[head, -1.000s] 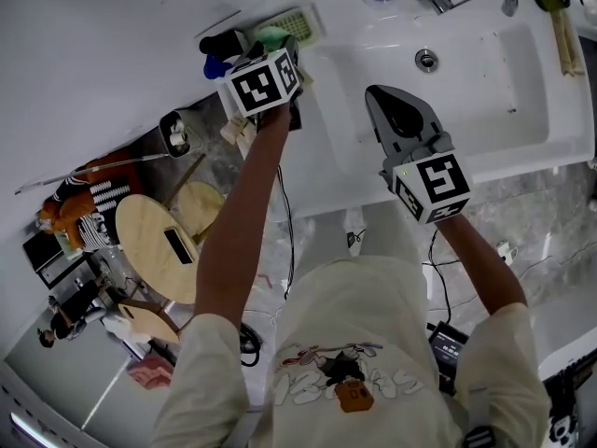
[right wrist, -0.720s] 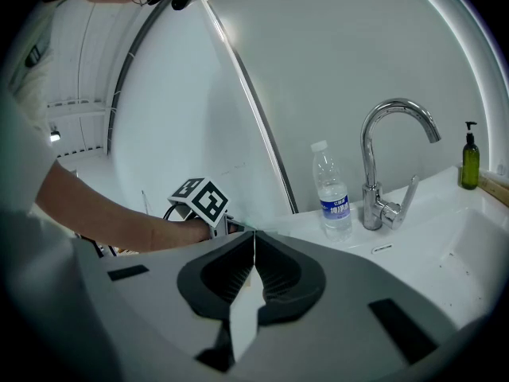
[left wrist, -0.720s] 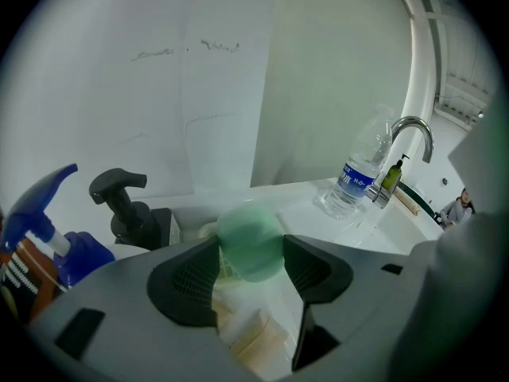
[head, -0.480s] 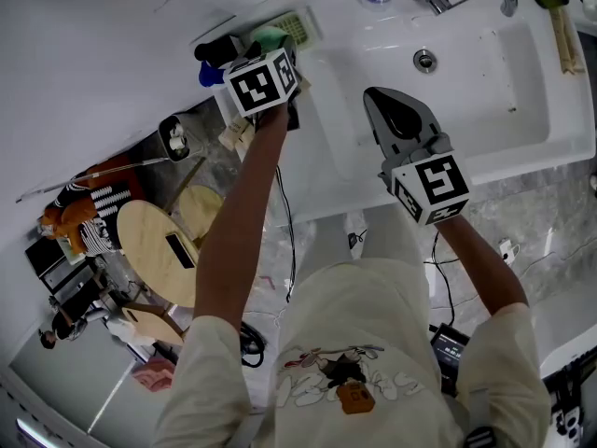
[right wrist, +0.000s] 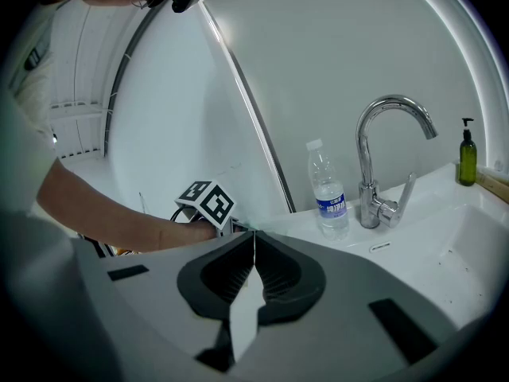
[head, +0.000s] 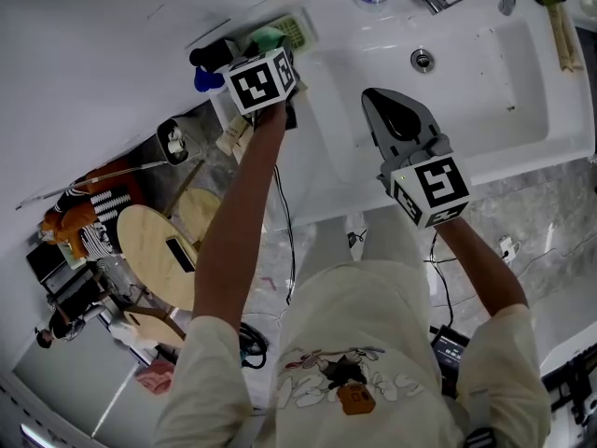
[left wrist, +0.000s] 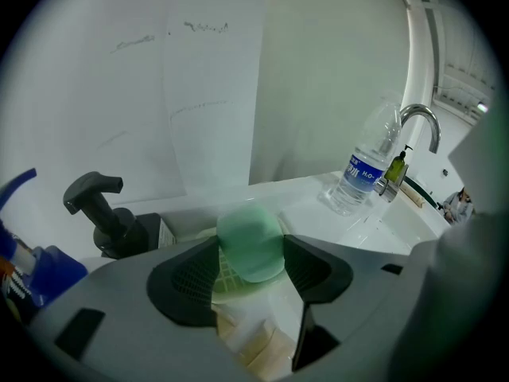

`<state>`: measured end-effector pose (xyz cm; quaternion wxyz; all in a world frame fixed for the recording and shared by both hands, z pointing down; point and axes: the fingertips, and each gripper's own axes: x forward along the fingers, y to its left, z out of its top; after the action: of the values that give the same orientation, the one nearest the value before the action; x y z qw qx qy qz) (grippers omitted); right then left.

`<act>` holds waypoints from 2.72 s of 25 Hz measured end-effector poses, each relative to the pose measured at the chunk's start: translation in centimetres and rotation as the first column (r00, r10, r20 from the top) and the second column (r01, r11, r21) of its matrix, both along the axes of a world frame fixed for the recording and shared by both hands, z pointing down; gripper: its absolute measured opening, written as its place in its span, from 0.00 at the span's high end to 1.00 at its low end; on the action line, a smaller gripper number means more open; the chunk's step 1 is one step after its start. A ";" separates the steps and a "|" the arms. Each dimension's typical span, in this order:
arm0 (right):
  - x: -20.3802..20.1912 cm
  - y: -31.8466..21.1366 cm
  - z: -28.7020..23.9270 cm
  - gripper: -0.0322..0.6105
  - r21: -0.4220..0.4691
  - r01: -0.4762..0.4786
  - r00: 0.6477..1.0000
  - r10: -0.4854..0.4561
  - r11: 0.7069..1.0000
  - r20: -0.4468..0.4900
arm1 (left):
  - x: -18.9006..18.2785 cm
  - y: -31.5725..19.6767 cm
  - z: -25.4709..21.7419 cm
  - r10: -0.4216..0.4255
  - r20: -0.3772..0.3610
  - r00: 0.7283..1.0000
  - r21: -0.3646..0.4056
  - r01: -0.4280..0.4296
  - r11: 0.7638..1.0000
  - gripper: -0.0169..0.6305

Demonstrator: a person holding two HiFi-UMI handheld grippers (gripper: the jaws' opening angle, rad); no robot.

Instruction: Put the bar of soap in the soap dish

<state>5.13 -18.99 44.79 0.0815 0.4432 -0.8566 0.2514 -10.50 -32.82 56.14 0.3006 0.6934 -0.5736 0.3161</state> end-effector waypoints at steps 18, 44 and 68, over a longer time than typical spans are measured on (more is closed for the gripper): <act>-0.1 -0.5 -0.1 0.94 -0.005 -0.007 1.000 0.007 1.000 0.013 | 0.0 -0.8 -0.5 0.025 0.072 0.997 0.033 -0.028 0.999 0.57; -0.6 -0.5 -2.0 0.94 0.033 -0.022 1.000 0.022 0.999 0.001 | 0.4 -0.2 -6.7 0.045 0.043 0.998 0.152 -0.051 0.987 0.65; -1.9 3.0 -6.2 0.94 0.105 -0.037 0.998 0.041 0.994 -0.038 | -0.9 7.2 -14.7 0.096 -0.015 0.995 0.285 -0.088 0.955 0.96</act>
<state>3.26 -16.00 38.58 0.0704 0.4686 -0.8578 0.1991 -11.38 -25.58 41.45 0.1911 0.7596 -0.5759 0.2343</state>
